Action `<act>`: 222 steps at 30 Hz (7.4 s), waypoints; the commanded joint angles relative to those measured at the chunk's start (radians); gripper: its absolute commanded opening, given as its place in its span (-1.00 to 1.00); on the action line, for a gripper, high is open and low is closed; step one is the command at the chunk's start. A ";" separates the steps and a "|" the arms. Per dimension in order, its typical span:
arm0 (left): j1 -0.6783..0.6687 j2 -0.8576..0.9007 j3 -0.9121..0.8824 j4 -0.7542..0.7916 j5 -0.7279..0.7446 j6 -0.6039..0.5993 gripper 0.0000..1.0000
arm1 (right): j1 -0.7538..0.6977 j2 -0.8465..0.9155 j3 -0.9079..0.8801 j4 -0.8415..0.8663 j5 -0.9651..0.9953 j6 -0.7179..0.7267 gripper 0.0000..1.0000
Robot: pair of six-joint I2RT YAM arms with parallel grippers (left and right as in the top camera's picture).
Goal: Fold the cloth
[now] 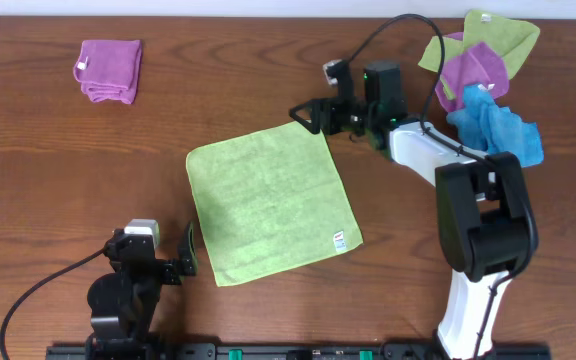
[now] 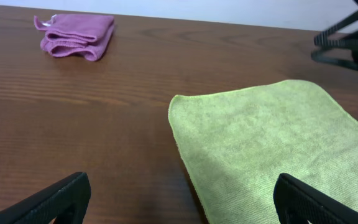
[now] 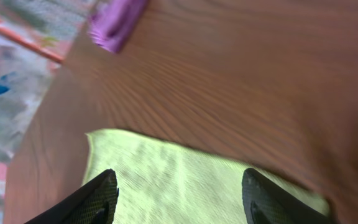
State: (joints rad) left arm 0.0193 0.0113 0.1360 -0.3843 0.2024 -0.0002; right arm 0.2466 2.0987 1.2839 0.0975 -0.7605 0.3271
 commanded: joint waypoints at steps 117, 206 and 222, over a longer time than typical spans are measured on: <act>-0.205 1.686 0.905 0.007 -0.352 -0.392 -0.89 | 0.014 -1.183 -0.481 -0.677 0.464 -0.167 0.96; -0.144 2.045 0.940 0.326 -0.217 -0.362 -0.89 | 0.015 -0.943 -0.481 -0.657 0.449 -0.148 0.99; -0.150 1.526 0.940 -0.061 -0.383 -0.381 -0.89 | 0.015 -0.942 -0.481 -0.719 0.345 -0.148 0.93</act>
State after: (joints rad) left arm -0.1322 1.5558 1.0725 -0.4099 -0.0868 -0.3851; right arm 0.2695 1.1584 0.8024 -0.6170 -0.3679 0.1749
